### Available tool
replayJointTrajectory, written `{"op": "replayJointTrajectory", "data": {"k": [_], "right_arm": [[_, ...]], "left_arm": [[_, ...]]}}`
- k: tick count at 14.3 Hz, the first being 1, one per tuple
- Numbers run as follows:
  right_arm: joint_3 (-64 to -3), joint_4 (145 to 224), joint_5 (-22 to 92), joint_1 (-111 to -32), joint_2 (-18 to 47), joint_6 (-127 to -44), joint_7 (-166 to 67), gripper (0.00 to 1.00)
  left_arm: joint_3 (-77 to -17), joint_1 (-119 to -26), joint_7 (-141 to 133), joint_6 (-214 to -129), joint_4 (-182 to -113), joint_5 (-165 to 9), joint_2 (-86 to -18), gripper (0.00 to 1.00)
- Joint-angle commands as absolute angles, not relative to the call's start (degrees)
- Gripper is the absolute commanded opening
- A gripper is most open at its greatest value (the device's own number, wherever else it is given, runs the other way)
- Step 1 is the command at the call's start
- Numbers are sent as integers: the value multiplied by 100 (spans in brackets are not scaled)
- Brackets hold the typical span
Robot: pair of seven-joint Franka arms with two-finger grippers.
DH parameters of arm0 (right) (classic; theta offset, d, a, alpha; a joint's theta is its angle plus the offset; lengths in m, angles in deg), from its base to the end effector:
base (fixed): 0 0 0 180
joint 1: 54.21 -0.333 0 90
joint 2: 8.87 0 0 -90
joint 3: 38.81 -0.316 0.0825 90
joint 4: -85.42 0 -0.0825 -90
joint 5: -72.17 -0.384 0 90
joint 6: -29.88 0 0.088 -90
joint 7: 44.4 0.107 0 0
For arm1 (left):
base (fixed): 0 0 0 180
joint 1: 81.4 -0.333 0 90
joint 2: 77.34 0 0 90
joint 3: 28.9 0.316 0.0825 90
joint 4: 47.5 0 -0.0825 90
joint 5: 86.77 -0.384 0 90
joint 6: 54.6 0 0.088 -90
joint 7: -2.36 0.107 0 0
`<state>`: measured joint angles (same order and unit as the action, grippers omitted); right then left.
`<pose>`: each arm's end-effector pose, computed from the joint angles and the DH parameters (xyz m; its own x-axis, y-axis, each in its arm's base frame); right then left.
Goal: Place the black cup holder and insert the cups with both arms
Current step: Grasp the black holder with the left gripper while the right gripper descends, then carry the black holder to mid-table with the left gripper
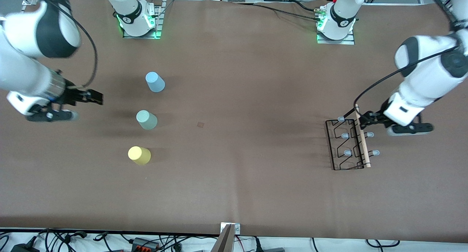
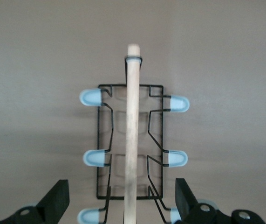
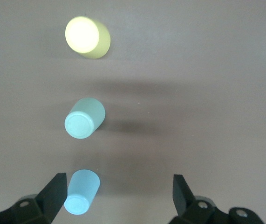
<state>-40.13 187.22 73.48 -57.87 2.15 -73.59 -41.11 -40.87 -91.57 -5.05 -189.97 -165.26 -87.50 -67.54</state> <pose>0.5947 0.0492 0.4347 0.9863 0.0340 -0.1612 0.0387 -0.9989 0.0260 0.5912 -0.0154 0.3697 0.9861 0.0968 0.1353 0.0918 -0.9949 0.0430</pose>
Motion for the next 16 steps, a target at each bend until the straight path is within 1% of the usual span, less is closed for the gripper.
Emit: {"op": "replayJointTrajectory", "data": {"k": [1, 2, 3, 4, 6, 7, 8, 10, 12, 13, 16], "right_arm": [[-3987, 18737, 7269, -6044, 588, -7584, -3746, 100], [-3987, 18738, 7269, -6115, 755, -7707, -3484, 100], [-3987, 18738, 7261, -6211, 896, -7778, -3264, 100], [-3987, 18746, 7234, -6299, 1028, -7848, -3218, 100], [-3987, 18746, 7121, -6326, 1248, -7972, -3183, 100], [-3996, 18746, 6989, -6344, 1362, -7989, -3183, 100], [-3987, 18746, 6805, -6361, 1476, -8059, -3191, 100], [-3987, 18755, 6724, -6387, 1679, -8226, -3218, 100], [-3987, 18807, 6724, -6484, 1794, -8314, -3227, 100], [-3987, 18851, 6724, -6493, 1803, -8367, -3227, 100], [-3987, 18922, 6724, -6484, 1873, -8385, -3236, 100]], "left_arm": [[-4094, -9063, -493, -19215, -16589, -8642, -6610, 97], [-4085, -9063, -511, -19259, -16589, -8642, -6557, 95], [-4094, -9054, -511, -19268, -16589, -8642, -6513, 89], [-4085, -9054, -528, -19268, -16589, -8642, -6477, 86], [-4085, -9054, -563, -19373, -16589, -8642, -6390, 67], [-4094, -9054, -572, -19374, -16589, -8642, -6381, 54], [-4094, -9054, -572, -19374, -16589, -8642, -6363, 47], [-4085, -9054, -572, -19374, -16589, -8642, -6319, 29], [-4094, -9063, -572, -19374, -16572, -8642, -6336, 6], [-4164, -9045, -625, -19365, -16554, -8607, -6371, 1], [-4681, -9045, -1335, -19294, -16265, -8607, -6407, 1]]}}
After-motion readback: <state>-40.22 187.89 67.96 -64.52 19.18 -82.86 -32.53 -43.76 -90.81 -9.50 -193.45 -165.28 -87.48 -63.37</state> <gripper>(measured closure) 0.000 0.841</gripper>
